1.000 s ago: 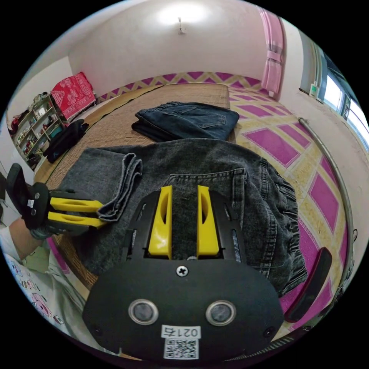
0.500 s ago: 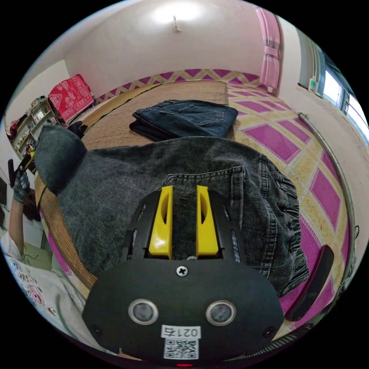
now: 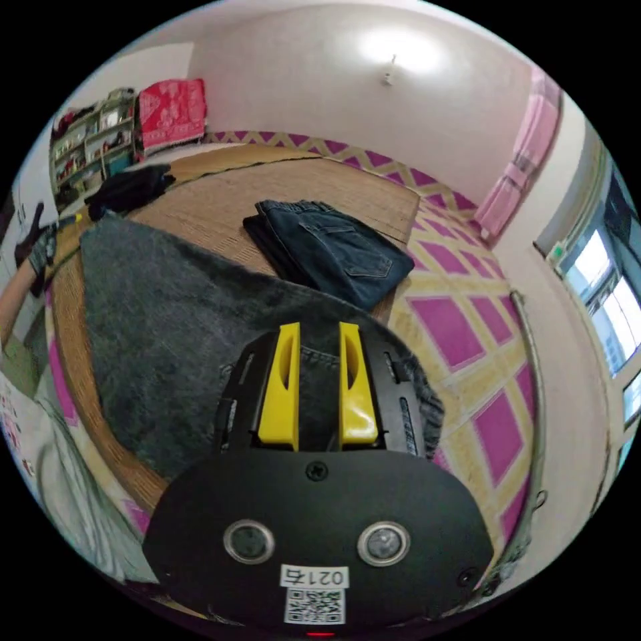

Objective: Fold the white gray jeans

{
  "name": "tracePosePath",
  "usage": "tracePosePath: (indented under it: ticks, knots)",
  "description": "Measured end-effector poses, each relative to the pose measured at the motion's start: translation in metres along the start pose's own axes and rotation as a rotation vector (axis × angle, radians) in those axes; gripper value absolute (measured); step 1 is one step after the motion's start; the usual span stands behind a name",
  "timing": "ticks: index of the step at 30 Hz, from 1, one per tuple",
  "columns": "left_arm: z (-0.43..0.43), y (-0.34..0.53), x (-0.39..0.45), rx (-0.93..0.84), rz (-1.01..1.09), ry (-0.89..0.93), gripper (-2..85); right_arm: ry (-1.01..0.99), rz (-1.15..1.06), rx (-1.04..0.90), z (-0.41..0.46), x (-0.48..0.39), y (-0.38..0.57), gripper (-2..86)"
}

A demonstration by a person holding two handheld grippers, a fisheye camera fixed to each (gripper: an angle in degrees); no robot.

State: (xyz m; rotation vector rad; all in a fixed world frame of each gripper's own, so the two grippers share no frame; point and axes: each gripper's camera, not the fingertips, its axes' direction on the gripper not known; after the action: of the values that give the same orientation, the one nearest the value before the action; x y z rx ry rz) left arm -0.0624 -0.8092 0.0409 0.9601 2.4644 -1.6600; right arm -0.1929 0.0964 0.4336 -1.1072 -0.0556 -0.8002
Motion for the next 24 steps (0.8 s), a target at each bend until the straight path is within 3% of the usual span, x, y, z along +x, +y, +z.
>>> tracePosePath:
  ticks: [4,10,14,19,24]
  knots:
    - [0.035,-0.032,0.068,-0.149,0.344,0.178,7.6,0.114,-0.204,-0.121,0.030,0.016,-0.016,10.5]
    - [0.082,-0.051,0.115,-0.339,0.668,0.183,9.6,0.004,-0.391,-0.232,0.058,0.046,-0.029,9.4]
    - [0.092,-0.053,0.117,-0.439,0.755,0.175,10.9,-0.110,-0.461,-0.268,0.056,0.055,-0.024,2.6]
    - [0.077,-0.054,0.107,-0.444,0.768,0.213,10.6,-0.126,-0.443,-0.177,0.034,0.066,-0.001,0.8]
    - [0.047,-0.055,0.096,-0.431,0.762,0.279,1.7,-0.114,-0.409,-0.112,0.018,0.068,0.019,0.4]
